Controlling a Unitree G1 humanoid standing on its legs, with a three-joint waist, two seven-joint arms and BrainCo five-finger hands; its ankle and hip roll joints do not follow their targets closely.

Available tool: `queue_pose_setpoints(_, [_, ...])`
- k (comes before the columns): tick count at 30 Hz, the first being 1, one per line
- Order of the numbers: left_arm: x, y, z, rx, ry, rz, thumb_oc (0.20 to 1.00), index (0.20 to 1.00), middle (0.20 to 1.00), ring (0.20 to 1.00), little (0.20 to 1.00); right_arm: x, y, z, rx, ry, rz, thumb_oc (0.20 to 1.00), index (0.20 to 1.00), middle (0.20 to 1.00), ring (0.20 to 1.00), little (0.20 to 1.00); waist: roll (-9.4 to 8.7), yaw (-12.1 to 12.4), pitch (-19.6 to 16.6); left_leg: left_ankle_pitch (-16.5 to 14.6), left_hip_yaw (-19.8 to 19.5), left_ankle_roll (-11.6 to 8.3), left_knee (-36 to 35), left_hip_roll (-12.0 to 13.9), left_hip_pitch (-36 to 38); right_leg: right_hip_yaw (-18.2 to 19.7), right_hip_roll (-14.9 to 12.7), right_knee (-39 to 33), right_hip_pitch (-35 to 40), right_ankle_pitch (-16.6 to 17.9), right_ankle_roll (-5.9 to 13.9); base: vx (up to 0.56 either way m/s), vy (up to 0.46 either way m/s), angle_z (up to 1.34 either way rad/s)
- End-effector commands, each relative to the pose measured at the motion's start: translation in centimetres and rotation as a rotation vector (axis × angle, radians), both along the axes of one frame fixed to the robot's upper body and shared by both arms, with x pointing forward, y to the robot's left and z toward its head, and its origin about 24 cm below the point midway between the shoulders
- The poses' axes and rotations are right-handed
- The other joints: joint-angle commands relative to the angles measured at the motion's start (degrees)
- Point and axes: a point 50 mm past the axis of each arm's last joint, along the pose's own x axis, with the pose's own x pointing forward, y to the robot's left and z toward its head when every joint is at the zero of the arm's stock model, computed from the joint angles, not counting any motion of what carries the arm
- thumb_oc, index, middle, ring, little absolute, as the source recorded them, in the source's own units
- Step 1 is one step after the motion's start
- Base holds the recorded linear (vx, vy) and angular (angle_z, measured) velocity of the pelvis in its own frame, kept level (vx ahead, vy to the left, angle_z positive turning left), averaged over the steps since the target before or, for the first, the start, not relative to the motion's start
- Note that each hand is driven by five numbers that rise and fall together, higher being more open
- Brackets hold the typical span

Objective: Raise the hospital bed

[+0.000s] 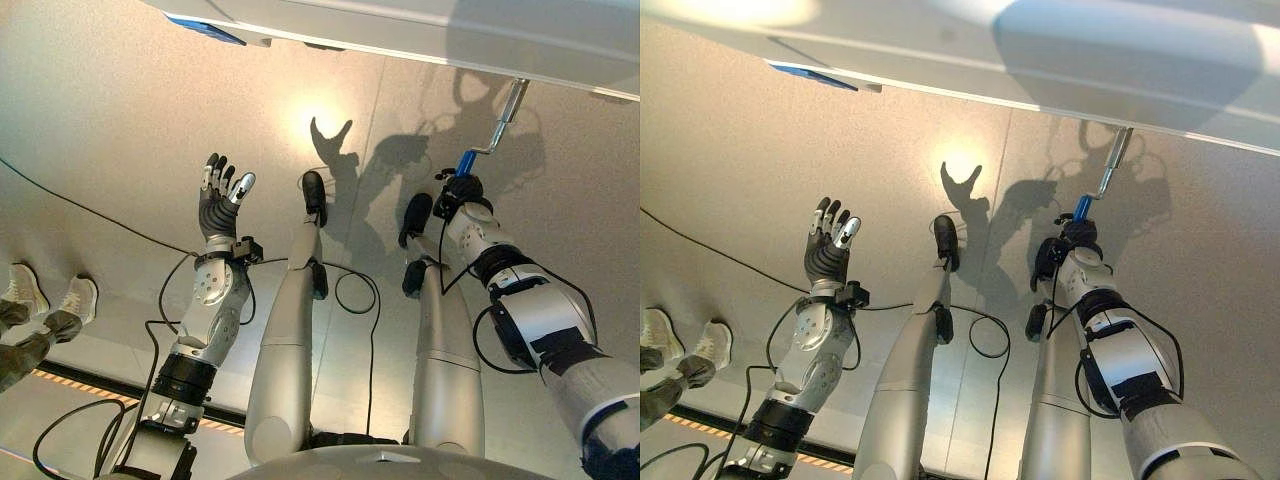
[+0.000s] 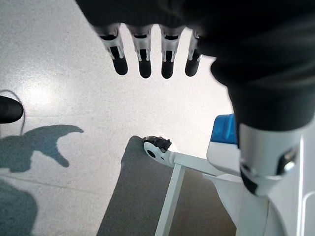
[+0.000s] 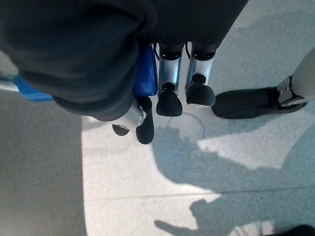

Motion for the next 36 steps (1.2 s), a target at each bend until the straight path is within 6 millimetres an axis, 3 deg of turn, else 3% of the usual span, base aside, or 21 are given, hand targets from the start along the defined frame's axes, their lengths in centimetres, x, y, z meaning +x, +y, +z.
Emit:
queue_pose_setpoints(1, [-1.0,0.2,2.0,0.023,-0.114,0.002,1.0,1.0,1.0,1.0,1.0,0.3,0.4,1.0,-0.027,-0.056,0.008,0.2,0.2,0.2,0.2,0.2,0.63,-0.2,-0.6,-8.5,-1.6,-0.48,7.1,-2.5,-2.3,0.4,0.5,-15.3,1.7,11.5,4.93,0.0,0.0,0.0])
queue_pose_setpoints(15, [-1.1,0.1,1.9,0.036,-0.11,-0.006,1.0,1.0,1.0,1.0,1.0,1.2,-0.2,4.7,-0.022,-0.169,-0.029,0.2,0.2,0.2,0.2,0.2,0.82,0.0,-0.6,-8.4,-1.8,-0.57,6.9,-2.3,-2.2,0.3,0.6,-15.4,2.0,11.4,5.02,0.0,0.0,0.0])
queue_pose_setpoints(36, [-1.2,0.0,1.9,0.054,-0.112,-0.021,1.0,1.0,1.0,1.0,1.0,1.5,-0.5,7.2,0.008,-0.273,-0.048,0.2,0.2,0.2,0.2,0.2,1.03,-0.2,-0.6,-8.6,-1.8,-0.6,7.3,-2.2,-2.2,0.5,0.7,-15.1,1.9,11.2,5.09,0.0,0.0,0.0])
